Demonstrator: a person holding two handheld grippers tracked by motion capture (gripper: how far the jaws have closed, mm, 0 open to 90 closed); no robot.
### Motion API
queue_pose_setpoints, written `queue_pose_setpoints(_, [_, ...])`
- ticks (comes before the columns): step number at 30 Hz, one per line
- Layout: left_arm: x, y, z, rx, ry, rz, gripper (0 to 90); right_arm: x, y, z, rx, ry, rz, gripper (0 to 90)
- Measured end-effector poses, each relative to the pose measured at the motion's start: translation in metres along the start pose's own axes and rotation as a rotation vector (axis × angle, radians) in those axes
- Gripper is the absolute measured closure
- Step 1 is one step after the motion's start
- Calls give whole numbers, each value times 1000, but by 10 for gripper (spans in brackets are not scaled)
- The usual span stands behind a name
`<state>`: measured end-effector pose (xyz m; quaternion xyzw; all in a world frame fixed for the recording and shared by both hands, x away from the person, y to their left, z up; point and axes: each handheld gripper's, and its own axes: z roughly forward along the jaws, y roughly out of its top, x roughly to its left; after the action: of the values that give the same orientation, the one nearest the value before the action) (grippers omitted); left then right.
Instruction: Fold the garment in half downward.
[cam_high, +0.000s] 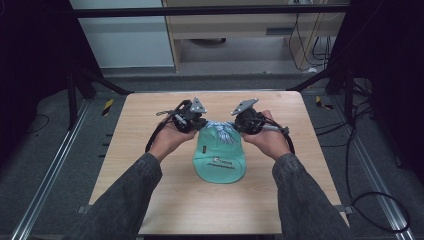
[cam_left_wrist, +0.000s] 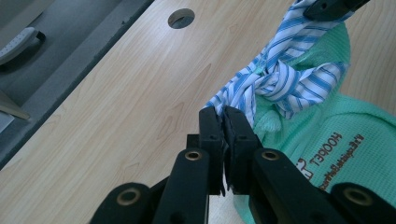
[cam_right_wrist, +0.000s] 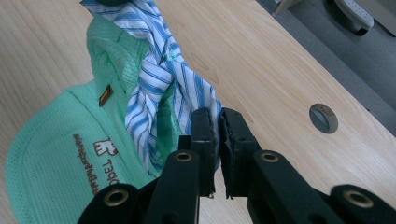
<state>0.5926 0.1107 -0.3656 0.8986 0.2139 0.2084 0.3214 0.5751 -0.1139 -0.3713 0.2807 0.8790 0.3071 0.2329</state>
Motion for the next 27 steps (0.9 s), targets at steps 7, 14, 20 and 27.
queue_pose_setpoints(7, [12,4,4,-2,10,-20,871,-7,8,5,-3,-14,7,843])
queue_pose_setpoints(14, [9,3,3,-4,17,-7,870,-9,9,7,-3,-19,-2,843])
queue_pose_setpoints(20, [-4,-3,-3,-13,31,16,869,4,3,2,-16,-19,-25,842])
queue_pose_setpoints(27, [-11,-11,-4,-19,28,20,869,13,-2,-1,-26,-16,-39,842])
